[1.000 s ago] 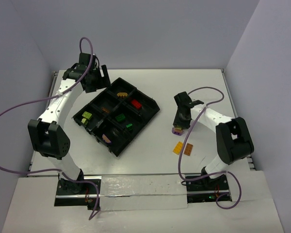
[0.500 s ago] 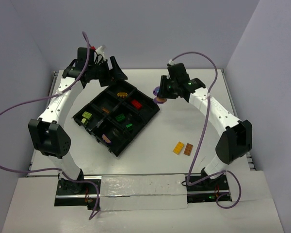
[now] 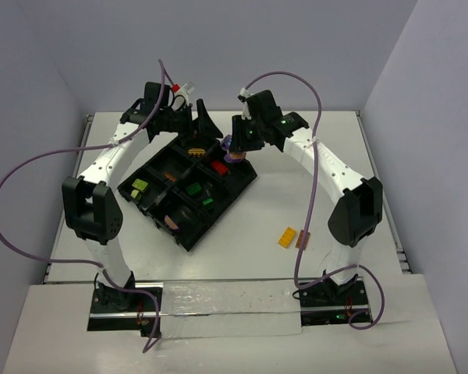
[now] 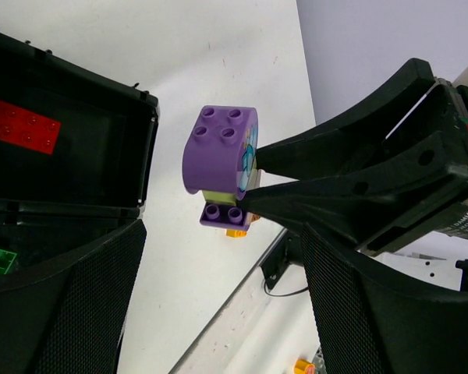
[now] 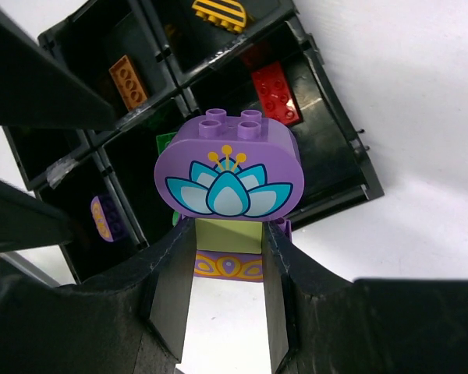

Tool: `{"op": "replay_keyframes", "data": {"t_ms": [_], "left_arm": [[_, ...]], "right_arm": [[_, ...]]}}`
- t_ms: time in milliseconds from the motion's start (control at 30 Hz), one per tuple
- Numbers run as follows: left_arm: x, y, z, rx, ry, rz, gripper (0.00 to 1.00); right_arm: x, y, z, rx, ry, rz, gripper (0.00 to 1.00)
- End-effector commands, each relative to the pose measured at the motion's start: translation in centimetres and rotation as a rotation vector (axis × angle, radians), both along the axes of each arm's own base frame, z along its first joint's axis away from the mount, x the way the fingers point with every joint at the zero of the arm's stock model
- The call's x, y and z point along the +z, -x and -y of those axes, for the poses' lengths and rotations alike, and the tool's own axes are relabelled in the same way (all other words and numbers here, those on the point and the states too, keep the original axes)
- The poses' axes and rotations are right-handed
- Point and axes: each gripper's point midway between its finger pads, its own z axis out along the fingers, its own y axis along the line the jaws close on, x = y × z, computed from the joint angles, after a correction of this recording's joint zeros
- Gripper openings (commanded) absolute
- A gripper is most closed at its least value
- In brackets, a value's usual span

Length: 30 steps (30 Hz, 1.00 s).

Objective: Sort the legos into containers by color

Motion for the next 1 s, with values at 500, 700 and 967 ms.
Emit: {"op": "replay_keyframes", "data": {"t_ms": [500,700,967], "left_arm": [[-0.6,-1.9,1.9,-0.038,0.079,-0.003,0.73],[-0.7,-1.4,2.7,-0.081,0.119,-0.025,0.73],[-0.6,-0.4,3.4,-0.155,0.161,-0.046,0.54]], "right_arm": [[2.9,0.7,-2.5,0.12,-0.062,0.056,0.0],[3.0,0.7,-2.6,0.122,-0.061,0.057,0.0],[2.4,0.4,-2.7,0.11,-0.051,0.048,0.0]]}}
